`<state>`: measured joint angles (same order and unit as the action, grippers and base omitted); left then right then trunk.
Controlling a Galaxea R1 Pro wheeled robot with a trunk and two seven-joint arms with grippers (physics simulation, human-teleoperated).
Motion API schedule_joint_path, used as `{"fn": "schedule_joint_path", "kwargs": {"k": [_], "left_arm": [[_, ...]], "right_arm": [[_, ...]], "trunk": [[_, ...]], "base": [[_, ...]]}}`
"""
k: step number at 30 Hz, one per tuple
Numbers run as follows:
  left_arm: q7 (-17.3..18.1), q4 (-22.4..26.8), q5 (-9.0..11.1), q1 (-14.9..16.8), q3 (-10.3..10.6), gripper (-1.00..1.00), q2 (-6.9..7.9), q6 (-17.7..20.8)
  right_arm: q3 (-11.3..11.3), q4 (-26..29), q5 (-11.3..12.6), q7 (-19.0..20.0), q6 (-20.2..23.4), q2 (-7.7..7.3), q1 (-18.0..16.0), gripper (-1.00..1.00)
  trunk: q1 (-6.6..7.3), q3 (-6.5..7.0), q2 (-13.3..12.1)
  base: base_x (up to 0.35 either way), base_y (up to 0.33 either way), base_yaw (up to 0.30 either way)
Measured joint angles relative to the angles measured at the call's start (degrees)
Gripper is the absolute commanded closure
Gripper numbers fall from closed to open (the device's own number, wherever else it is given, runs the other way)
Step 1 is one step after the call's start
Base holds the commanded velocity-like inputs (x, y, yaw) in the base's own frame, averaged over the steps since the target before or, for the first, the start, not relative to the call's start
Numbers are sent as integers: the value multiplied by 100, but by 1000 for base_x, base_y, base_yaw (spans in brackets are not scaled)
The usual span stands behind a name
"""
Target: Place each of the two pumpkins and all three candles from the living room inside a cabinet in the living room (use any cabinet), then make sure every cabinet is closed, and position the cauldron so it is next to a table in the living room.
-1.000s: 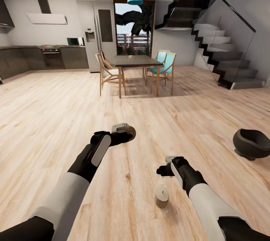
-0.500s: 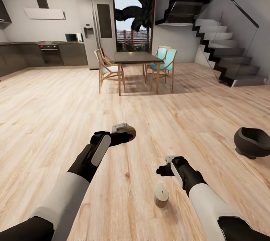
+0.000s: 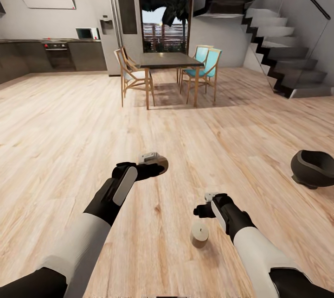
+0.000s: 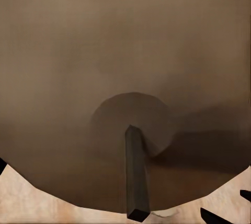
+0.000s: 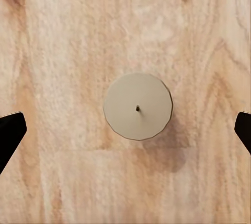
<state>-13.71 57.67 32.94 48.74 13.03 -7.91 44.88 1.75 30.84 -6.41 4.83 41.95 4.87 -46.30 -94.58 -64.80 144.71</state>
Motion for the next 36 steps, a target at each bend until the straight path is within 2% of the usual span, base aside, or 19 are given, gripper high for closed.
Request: {"fn": "schedule_joint_path", "kwargs": {"k": [10, 31, 36], "left_arm": [[0, 0, -1, 0, 0, 100, -1, -6], [-8, 1, 2, 1, 1, 100, -1, -10], [-8, 1, -2, 1, 10, 100, -1, -10]], "right_arm": [[0, 6, 0, 11, 7, -7, 0, -100], [0, 9, 1, 11, 58, 1, 0, -100], [0, 9, 1, 11, 66, 1, 0, -100]], "trunk": [[-26, -222, 13], [-25, -222, 14], [-22, -222, 14]], "base": [[0, 0, 0], [2, 0, 0], [222, -1, 0]]}}
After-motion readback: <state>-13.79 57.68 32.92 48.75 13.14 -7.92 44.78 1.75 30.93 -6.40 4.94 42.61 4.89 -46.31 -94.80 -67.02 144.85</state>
